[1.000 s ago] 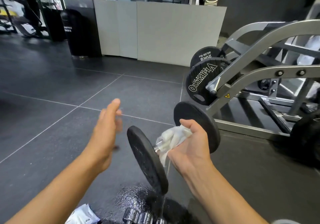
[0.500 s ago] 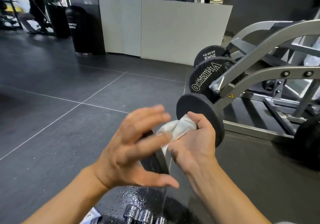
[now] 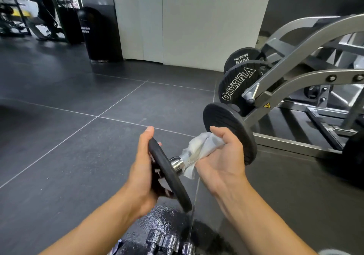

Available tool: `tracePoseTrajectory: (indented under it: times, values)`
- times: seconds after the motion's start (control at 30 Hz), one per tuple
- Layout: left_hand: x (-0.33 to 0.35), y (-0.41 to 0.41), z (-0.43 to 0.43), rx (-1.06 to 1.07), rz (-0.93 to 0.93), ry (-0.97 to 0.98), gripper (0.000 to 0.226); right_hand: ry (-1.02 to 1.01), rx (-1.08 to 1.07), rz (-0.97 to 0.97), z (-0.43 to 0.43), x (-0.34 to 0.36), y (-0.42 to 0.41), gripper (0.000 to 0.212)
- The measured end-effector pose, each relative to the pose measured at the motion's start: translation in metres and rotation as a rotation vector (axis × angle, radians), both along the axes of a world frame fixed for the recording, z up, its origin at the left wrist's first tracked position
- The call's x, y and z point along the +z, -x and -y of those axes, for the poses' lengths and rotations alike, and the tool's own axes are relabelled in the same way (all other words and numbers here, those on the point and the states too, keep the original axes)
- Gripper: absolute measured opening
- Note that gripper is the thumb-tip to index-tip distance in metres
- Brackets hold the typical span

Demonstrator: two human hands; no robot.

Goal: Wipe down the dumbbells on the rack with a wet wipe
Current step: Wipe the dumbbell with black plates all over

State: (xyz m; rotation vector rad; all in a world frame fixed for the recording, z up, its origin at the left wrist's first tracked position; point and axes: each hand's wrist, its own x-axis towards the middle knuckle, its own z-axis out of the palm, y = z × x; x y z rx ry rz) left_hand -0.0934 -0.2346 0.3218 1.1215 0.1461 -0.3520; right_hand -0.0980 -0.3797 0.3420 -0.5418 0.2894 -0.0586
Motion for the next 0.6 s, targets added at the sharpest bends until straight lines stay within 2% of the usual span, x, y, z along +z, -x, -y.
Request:
tracePoseTrajectory:
  times: [0.03, 0.07, 0.13, 0.17, 0.2, 0.23, 0.27, 0.3, 0.33, 0.37, 0.43, 0.47, 0.53, 0.6]
  values:
    - [-0.005, 0.001, 0.001, 0.065, 0.253, -0.1, 0.066, -0.007, 0.025, 0.016, 0.001, 0.001, -0.001, 0.019]
    - [-0.007, 0.001, 0.0, 0.103, 0.623, -0.266, 0.068, -0.031, 0.051, 0.037, 0.002, 0.001, -0.002, 0.019]
    - [-0.009, -0.007, -0.008, 0.067, 1.454, -0.707, 0.08, -0.102, 0.116, 0.067, 0.005, 0.002, -0.002, 0.044]
    - [-0.006, -0.013, -0.011, 0.05, 1.779, -0.818, 0.076, -0.124, 0.162, 0.076, 0.006, 0.005, 0.0, 0.054]
    - [0.001, -0.016, -0.011, 0.039, 1.929, -0.832, 0.068, -0.153, 0.19, 0.074, 0.006, 0.006, 0.001, 0.06]
    - [0.008, -0.019, -0.011, 0.047, 1.903, -0.784, 0.06, -0.171, 0.21, 0.079, 0.006, 0.007, 0.003, 0.062]
    - [0.015, -0.021, -0.01, 0.08, 1.754, -0.719, 0.054, -0.161, 0.22, 0.084, 0.007, 0.007, 0.004, 0.06]
    - [0.019, -0.023, -0.011, 0.144, 1.519, -0.672, 0.051, -0.151, 0.226, 0.073, 0.007, 0.007, 0.005, 0.054]
    - [0.02, -0.025, -0.014, 0.197, 1.224, -0.676, 0.053, -0.142, 0.226, 0.05, 0.008, 0.007, 0.006, 0.047]
    - [0.022, -0.025, -0.017, 0.165, 0.883, -0.667, 0.063, -0.125, 0.212, 0.029, 0.007, 0.006, 0.006, 0.042]
    - [0.022, -0.027, -0.02, -0.076, 0.202, -0.453, 0.095, -0.114, 0.184, 0.006, 0.006, 0.004, 0.007, 0.037]
    - [0.022, -0.028, -0.019, -0.193, -0.016, -0.308, 0.105, -0.116, 0.185, 0.01, 0.006, 0.001, 0.006, 0.039]
    - [0.025, -0.025, -0.013, -0.271, -0.157, -0.178, 0.105, -0.096, 0.192, 0.02, 0.004, -0.002, 0.005, 0.05]
    - [0.028, -0.019, -0.005, -0.221, -0.188, -0.167, 0.092, -0.118, 0.173, 0.02, 0.003, -0.002, 0.004, 0.046]
